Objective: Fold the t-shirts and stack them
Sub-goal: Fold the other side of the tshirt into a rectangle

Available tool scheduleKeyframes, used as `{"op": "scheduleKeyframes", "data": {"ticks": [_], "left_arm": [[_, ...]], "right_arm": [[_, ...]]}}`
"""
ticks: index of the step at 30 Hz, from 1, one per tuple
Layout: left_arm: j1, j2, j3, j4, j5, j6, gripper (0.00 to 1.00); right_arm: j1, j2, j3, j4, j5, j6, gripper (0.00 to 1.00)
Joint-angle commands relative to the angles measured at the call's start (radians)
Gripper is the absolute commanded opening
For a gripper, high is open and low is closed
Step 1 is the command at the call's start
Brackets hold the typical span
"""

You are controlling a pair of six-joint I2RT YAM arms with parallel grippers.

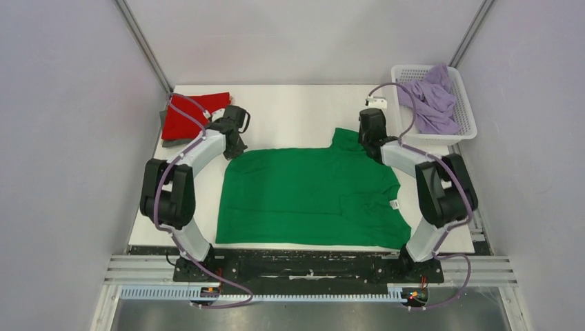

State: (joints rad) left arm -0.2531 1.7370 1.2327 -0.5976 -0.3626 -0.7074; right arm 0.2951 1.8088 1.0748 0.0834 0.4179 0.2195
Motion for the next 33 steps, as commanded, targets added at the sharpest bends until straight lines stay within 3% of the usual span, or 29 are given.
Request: {"op": "scheduleKeyframes", "data": {"ticks": [1, 6, 16, 25, 33], "left_arm": [[-0.017, -0.087, -0.039, -0.004, -0.028, 0.011, 0.02], [-0.043, -0.161, -0.089, -0.011, -0.053, 0.004, 0.02], [-0.076, -0.333, -0.229, -0.032, -0.115, -0.037, 0.02], [-0.1, -0.463, -0.335, -0.091, -0.177, -0.113, 0.02], [-0.115, -0.543, -0.434, -0.097, -0.121, -0.142, 0.02]], "right_arm": [[0.014, -0.195, -0.147, 0.057, 0.007, -0.02, 0.0], [0.043, -0.381, -0.285, 0.003, -0.003, -0.023, 0.0], [0.132, -0.776, -0.422, -0.3, 0.077, 0.008, 0.0], [0.172, -0.992, -0.453, -0.541, 0.008, 0.01, 0.0], [0.189, -1.141, -0.513, -0.711, -0.201, 0.023, 0.0]]}}
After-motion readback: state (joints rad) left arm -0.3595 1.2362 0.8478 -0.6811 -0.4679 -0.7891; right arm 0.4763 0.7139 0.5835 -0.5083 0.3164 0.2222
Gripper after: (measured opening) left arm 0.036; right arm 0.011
